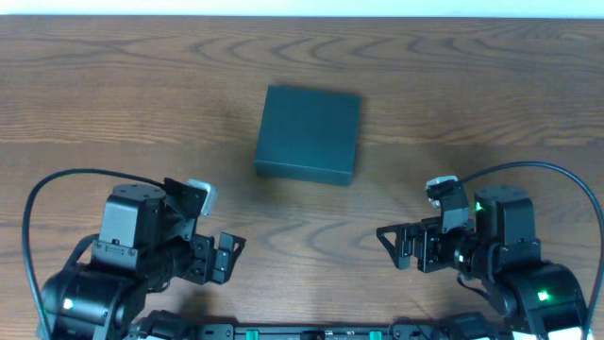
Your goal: Pack container
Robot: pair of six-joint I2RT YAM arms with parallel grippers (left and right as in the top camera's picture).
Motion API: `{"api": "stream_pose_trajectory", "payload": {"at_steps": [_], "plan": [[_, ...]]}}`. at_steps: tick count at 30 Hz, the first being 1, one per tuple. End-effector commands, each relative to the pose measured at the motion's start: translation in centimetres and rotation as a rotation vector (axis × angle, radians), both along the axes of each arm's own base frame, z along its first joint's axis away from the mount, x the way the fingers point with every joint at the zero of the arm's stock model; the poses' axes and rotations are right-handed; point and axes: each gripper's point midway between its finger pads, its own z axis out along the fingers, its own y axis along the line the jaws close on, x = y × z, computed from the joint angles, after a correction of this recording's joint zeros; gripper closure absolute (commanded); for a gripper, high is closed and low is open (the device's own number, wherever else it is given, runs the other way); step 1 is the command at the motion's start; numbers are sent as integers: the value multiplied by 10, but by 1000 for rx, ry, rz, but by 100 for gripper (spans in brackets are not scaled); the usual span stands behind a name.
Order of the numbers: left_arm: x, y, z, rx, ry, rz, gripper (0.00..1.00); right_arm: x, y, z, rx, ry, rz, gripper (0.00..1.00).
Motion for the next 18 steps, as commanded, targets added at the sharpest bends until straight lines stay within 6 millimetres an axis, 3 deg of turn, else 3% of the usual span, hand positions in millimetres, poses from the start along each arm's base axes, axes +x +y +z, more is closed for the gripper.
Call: {"api": "stream_pose_trajectory", "payload": {"at_steps": [1,4,7,11,14,18], "plan": [[7,23,5,98,-126,47,4,-3,4,0,15,8,9,1],[17,33,14,156,-340,5,4,-3,4,0,15,8,10,1],[20,46,7,203,-449,30,4,-3,4,0,15,8,10,1],[18,58,-20,204,-478,116,4,-3,4,0,15,8,10,1],[14,64,-51,207,-471,149,4,-3,4,0,15,8,10,1],[21,68,-78,193,-519,196,4,-3,4,0,15,8,10,1]]}}
